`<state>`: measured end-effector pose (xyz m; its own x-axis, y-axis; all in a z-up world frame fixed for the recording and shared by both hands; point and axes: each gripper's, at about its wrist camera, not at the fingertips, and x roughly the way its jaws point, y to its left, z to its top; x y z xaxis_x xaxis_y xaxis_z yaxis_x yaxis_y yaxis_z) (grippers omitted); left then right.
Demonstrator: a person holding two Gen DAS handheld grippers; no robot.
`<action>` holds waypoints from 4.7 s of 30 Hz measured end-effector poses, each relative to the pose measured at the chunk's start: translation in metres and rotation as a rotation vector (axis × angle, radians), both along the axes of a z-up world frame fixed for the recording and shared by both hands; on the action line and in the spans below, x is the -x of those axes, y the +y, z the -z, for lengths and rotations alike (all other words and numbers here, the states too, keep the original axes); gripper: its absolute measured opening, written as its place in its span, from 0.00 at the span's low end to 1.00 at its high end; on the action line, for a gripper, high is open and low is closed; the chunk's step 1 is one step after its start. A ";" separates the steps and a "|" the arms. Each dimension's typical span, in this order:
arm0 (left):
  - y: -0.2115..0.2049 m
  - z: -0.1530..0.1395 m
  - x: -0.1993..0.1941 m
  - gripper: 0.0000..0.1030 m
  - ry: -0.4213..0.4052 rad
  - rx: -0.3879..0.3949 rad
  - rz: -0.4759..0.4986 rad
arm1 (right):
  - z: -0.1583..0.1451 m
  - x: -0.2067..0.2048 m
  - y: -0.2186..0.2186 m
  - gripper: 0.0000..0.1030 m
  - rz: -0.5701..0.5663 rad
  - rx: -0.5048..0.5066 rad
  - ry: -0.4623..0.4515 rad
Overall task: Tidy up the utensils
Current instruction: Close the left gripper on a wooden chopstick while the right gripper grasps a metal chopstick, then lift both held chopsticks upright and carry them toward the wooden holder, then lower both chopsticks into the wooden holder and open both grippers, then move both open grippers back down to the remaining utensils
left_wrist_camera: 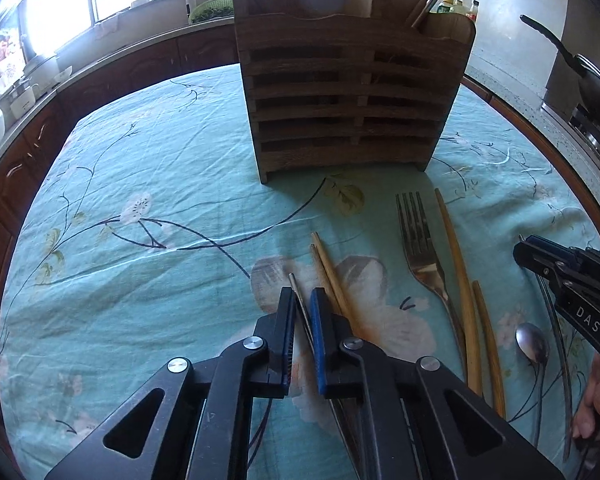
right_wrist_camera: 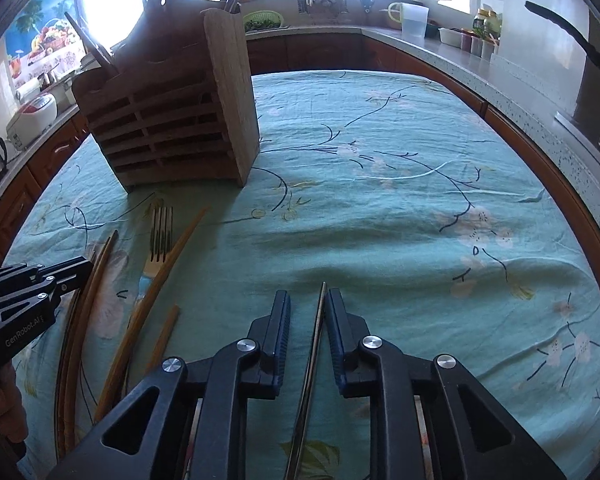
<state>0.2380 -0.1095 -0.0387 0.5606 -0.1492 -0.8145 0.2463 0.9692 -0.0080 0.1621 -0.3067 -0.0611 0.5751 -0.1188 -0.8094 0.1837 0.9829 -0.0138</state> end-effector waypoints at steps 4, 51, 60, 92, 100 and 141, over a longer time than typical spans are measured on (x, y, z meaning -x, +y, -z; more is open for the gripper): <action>0.005 0.000 0.002 0.04 0.006 0.032 0.001 | 0.000 0.000 -0.001 0.05 -0.003 -0.001 -0.001; 0.123 -0.153 0.124 0.02 -0.336 0.424 -0.028 | -0.181 0.065 -0.002 0.04 -0.031 -0.169 -0.503; 0.127 -0.155 0.114 0.02 -0.346 0.433 -0.031 | -0.181 0.063 -0.002 0.04 -0.032 -0.170 -0.502; 0.114 -0.199 -0.009 0.02 -0.579 0.518 -0.122 | -0.246 -0.054 -0.003 0.04 -0.041 -0.157 -0.695; 0.087 -0.143 -0.048 0.02 -0.518 0.476 -0.176 | -0.190 -0.081 -0.012 0.04 -0.012 -0.190 -0.618; 0.109 -0.110 0.025 0.80 -0.472 0.444 -0.241 | -0.174 -0.021 -0.022 0.98 0.006 -0.272 -0.619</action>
<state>0.2131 -0.0003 0.0715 0.8996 -0.2389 -0.3656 0.0994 0.9272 -0.3613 0.1830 -0.3288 0.1129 0.9423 0.0380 -0.3326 0.0835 0.9355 0.3433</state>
